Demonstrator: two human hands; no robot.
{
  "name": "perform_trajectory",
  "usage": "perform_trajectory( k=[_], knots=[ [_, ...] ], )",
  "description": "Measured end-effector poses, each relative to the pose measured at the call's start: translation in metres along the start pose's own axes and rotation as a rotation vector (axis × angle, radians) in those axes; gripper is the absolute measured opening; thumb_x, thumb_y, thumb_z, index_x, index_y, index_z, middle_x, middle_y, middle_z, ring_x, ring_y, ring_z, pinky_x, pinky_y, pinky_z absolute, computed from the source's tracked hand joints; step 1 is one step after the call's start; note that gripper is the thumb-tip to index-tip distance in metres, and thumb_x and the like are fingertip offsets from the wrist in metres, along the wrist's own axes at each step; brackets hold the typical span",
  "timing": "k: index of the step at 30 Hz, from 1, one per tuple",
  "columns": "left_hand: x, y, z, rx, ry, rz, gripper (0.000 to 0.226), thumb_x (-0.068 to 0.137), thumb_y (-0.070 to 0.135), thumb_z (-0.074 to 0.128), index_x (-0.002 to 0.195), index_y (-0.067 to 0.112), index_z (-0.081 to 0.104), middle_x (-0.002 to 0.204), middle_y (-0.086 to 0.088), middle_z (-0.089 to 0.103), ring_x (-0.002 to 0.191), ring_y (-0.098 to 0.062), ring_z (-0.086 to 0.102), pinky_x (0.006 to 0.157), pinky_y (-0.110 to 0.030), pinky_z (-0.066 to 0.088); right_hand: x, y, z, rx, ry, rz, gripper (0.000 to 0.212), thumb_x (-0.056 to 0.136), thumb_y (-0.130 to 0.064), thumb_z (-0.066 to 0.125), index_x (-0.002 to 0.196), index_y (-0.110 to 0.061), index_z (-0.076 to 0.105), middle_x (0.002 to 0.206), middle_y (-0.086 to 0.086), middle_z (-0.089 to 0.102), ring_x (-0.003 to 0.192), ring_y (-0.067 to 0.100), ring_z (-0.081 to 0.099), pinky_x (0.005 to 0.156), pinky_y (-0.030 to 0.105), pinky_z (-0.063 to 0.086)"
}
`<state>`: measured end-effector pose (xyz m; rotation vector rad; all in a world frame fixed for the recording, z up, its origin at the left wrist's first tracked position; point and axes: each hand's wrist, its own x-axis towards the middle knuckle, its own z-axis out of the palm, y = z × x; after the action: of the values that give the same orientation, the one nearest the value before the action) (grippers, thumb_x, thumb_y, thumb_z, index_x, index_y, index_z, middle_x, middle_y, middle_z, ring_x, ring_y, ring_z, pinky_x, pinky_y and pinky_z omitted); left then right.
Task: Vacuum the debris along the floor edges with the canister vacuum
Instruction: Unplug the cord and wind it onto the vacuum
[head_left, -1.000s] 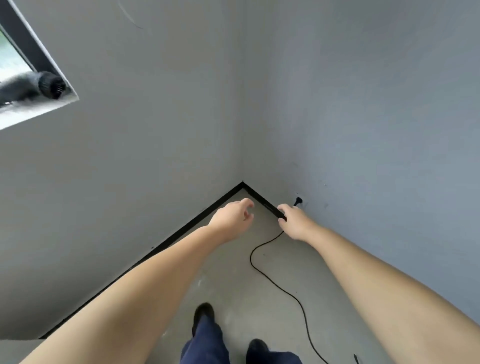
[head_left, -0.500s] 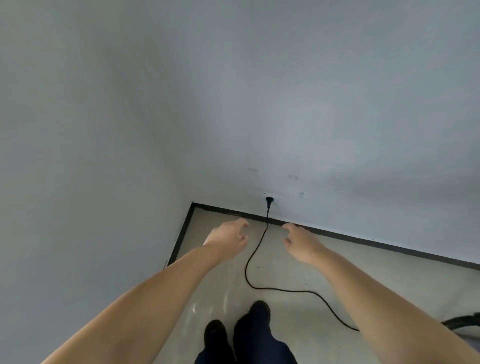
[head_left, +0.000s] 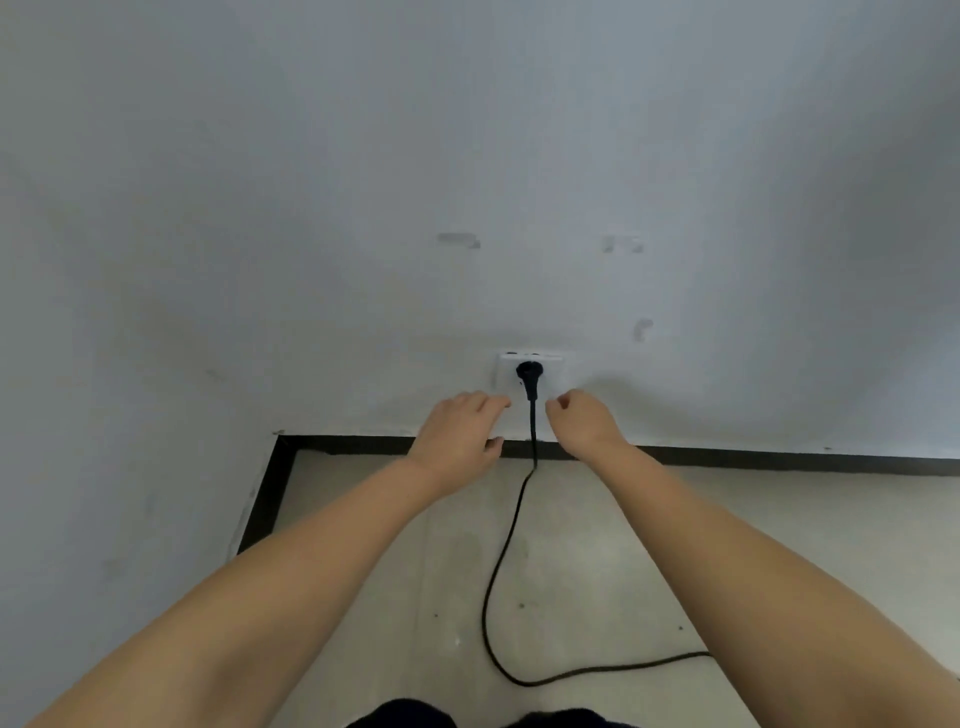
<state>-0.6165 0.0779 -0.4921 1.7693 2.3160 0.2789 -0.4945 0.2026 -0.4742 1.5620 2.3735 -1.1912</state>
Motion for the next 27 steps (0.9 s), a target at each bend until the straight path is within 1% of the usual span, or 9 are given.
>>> perform_trajectory(
  k=[2,4,6,10,16,21,23,24,27],
  knots=[
    [0.02,-0.015,0.029,0.181,0.12,0.088,0.057,0.091,0.029,0.059,0.143,0.013,0.041,0.138,-0.009,0.05,0.129,-0.028,0.044,0.114,-0.042,0.023,0.027,0.003,0.019,0.088,0.06,-0.023,0.048,0.104,-0.031,0.032,0.07,-0.005,0.052,0.068,0.006,0.052,0.064,0.022,0.051,0.055,0.03,0.035],
    [0.04,-0.028,0.045,0.357,0.307,0.156,0.076,0.079,0.034,0.073,0.144,0.008,0.043,0.143,-0.013,0.048,0.134,-0.03,0.044,0.113,-0.056,0.023,0.049,0.005,0.038,0.214,0.045,-0.062,0.05,0.105,-0.037,0.028,0.089,0.0,0.059,0.08,0.011,0.061,0.072,0.025,0.059,0.068,0.032,0.045],
    [0.06,-0.039,0.055,0.508,0.411,0.175,0.097,0.07,0.044,0.079,0.147,0.006,0.033,0.152,-0.014,0.037,0.139,-0.032,0.038,0.108,-0.063,0.023,0.062,0.007,0.052,0.374,0.018,-0.06,0.038,0.105,-0.035,0.028,0.098,-0.006,0.052,0.076,0.01,0.061,0.062,0.021,0.059,0.063,0.031,0.05],
    [0.086,-0.064,0.068,0.694,0.455,0.198,0.12,0.058,0.054,0.084,0.149,0.015,0.017,0.154,-0.007,0.012,0.143,-0.029,0.031,0.108,-0.063,0.017,0.082,0.01,0.067,0.457,0.049,-0.063,0.035,0.105,-0.031,0.026,0.1,-0.006,0.051,0.065,0.004,0.045,0.053,0.016,0.04,0.049,0.027,0.034],
    [0.105,-0.082,0.08,0.811,0.529,0.168,0.124,0.051,0.052,0.087,0.148,0.021,0.016,0.154,0.002,0.029,0.141,-0.021,0.021,0.109,-0.058,0.016,0.09,0.015,0.077,0.484,0.118,-0.077,0.045,0.105,-0.034,0.027,0.114,-0.001,0.056,0.071,0.003,0.046,0.063,0.019,0.044,0.06,0.029,0.036],
    [0.108,-0.089,0.084,0.793,0.549,0.171,0.122,0.056,0.045,0.088,0.149,0.021,0.013,0.157,0.002,0.017,0.148,-0.024,-0.001,0.112,-0.055,-0.015,0.074,0.008,0.076,0.476,0.162,-0.092,0.043,0.106,-0.032,0.027,0.11,-0.002,0.057,0.087,0.006,0.055,0.07,0.02,0.05,0.063,0.027,0.037],
    [0.11,-0.088,0.084,0.795,0.563,0.179,0.121,0.057,0.045,0.087,0.149,0.022,0.012,0.154,0.002,0.015,0.148,-0.023,-0.003,0.113,-0.055,-0.013,0.052,0.021,0.085,0.358,0.175,-0.128,0.037,0.106,-0.033,0.027,0.098,-0.008,0.054,0.082,0.002,0.056,0.071,0.016,0.052,0.055,0.023,0.035],
    [0.109,-0.087,0.084,0.782,0.561,0.177,0.121,0.055,0.044,0.088,0.148,0.022,0.014,0.154,0.003,0.018,0.148,-0.022,0.008,0.114,-0.057,-0.006,0.039,0.029,0.087,0.326,0.177,-0.122,0.037,0.105,-0.033,0.027,0.096,-0.009,0.053,0.08,0.001,0.055,0.071,0.016,0.052,0.052,0.023,0.033],
    [0.1,-0.079,0.083,0.702,0.494,0.152,0.123,0.053,0.039,0.09,0.152,0.022,0.018,0.156,0.001,0.022,0.143,-0.02,0.029,0.111,-0.06,0.012,0.01,0.043,0.073,0.411,0.23,-0.03,0.041,0.105,-0.034,0.028,0.104,-0.003,0.055,0.09,0.013,0.061,0.081,0.026,0.057,0.064,0.031,0.042]
  ],
)
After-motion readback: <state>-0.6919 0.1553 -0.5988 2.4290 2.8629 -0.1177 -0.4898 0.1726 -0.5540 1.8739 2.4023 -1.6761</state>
